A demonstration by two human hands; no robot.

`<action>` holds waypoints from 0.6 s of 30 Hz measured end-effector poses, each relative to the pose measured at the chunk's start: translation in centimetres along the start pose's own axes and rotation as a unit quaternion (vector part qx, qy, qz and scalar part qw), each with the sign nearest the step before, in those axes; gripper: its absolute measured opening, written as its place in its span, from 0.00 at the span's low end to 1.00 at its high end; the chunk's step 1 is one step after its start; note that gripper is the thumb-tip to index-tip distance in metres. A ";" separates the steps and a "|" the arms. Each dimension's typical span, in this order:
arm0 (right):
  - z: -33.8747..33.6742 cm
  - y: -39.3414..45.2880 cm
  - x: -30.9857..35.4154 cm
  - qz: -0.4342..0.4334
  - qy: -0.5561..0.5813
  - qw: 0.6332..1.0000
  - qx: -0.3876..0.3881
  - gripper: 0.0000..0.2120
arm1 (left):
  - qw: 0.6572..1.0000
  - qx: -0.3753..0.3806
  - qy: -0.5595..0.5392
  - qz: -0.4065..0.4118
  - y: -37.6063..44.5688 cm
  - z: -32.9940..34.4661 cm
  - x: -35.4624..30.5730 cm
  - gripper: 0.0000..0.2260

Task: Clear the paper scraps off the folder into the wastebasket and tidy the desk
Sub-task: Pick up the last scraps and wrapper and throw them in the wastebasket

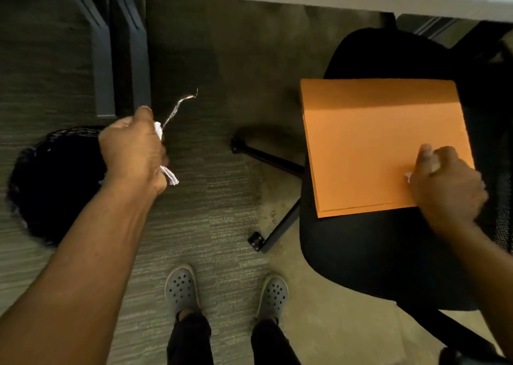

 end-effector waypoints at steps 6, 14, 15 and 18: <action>1.8 -1.7 1.4 -0.032 -0.025 0.997 0.072 0.25 | 0.994 -0.085 0.040 0.053 4.7 -5.4 -1.2 0.16; -0.6 1.4 9.4 -0.083 0.047 0.995 0.004 0.24 | 0.983 -0.135 0.109 0.065 7.7 -10.1 -1.1 0.13; -0.9 1.3 12.2 -0.120 0.085 0.989 -0.026 0.23 | 0.979 -0.145 0.123 0.073 7.9 -10.7 -1.2 0.14; -1.8 -0.6 21.7 -0.197 0.232 0.948 -0.092 0.17 | 0.967 -0.176 0.158 0.095 8.8 -12.7 -1.4 0.16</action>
Point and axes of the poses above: each hand's wrist, its own y-axis towards the middle knuckle, its own z-axis out of the palm, x = y × z, the point moved 5 cm from there along y, towards the middle knuckle, and after that the axes turned 8 degrees about -z, right-handed, at the moved point
